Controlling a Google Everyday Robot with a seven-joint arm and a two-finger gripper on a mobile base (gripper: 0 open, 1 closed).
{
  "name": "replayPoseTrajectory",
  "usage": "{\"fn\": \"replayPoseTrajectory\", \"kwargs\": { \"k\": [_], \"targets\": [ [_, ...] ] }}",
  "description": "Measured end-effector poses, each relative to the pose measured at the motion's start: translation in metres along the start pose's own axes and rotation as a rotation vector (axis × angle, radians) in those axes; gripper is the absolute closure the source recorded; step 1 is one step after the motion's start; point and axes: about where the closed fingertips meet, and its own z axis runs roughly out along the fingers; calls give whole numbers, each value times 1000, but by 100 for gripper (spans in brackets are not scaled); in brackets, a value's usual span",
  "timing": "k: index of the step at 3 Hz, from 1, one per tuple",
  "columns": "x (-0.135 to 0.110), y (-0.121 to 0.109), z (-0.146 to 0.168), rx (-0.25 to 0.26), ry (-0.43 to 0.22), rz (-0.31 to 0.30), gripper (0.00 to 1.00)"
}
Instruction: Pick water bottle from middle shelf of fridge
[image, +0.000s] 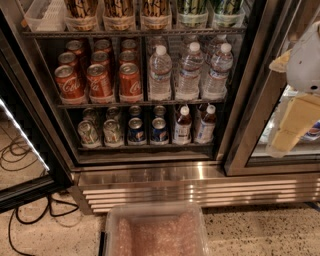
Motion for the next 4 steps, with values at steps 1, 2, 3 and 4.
{"fn": "replayPoseTrajectory", "kwargs": {
  "k": [1, 2, 3, 4],
  "targets": [
    [-16, 14, 33, 11, -49, 48, 0],
    [-44, 14, 70, 33, -145, 76, 0],
    [-44, 14, 70, 33, -145, 76, 0],
    [-57, 19, 86, 42, -209, 122, 0]
  ]
}}
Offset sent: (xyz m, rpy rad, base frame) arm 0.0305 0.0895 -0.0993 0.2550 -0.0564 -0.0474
